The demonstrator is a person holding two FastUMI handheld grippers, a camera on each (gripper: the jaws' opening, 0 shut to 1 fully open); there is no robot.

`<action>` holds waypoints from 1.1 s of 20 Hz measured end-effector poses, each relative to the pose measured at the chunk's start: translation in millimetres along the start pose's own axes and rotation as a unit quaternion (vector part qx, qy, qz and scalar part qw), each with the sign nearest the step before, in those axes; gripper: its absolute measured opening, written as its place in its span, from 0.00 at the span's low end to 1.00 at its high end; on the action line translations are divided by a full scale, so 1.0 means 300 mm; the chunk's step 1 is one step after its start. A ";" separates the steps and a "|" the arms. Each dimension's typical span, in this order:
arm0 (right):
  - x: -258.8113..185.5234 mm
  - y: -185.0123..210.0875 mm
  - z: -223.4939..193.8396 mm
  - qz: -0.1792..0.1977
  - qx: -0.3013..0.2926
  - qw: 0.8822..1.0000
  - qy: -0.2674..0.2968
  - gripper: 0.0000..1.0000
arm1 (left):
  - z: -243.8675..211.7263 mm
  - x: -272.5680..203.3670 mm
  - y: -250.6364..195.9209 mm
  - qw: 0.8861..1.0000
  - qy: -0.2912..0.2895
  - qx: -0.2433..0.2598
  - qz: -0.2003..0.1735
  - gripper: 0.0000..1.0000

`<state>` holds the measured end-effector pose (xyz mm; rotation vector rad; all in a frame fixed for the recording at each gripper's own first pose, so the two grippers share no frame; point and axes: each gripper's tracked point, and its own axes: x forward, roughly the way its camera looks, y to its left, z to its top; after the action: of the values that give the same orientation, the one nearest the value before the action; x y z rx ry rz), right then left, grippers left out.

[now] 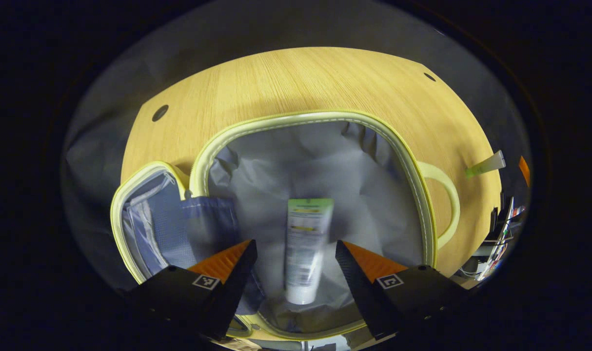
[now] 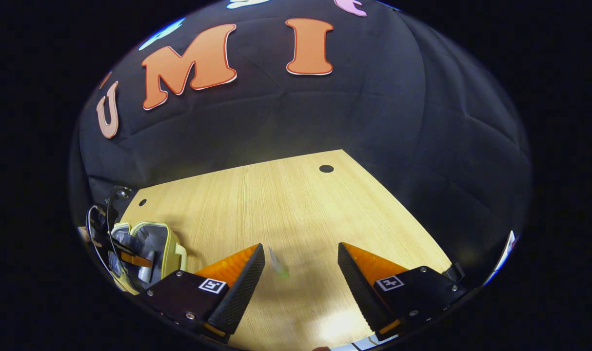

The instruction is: First open the suitcase, pack the skin care products into it, and then close the suitcase.

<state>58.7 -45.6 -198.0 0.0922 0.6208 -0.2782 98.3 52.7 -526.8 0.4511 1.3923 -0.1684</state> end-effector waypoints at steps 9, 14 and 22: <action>-0.006 0.018 0.056 0.043 -0.042 0.998 -0.020 0.96 | 0.050 -0.243 -0.071 0.992 -0.114 -0.047 0.020 1.00; 0.028 0.057 0.028 0.091 -0.092 0.992 -0.007 0.96 | 0.088 -0.438 -0.125 0.971 -0.218 -0.094 0.024 1.00; 0.232 0.137 -0.191 0.152 -0.184 0.969 0.064 0.96 | 0.027 -0.648 -0.199 0.933 -0.313 -0.177 0.020 1.00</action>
<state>92.2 -12.4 -285.1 -0.1537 0.7667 0.1441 47.8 -33.3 -349.4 0.1017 0.7577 -0.0174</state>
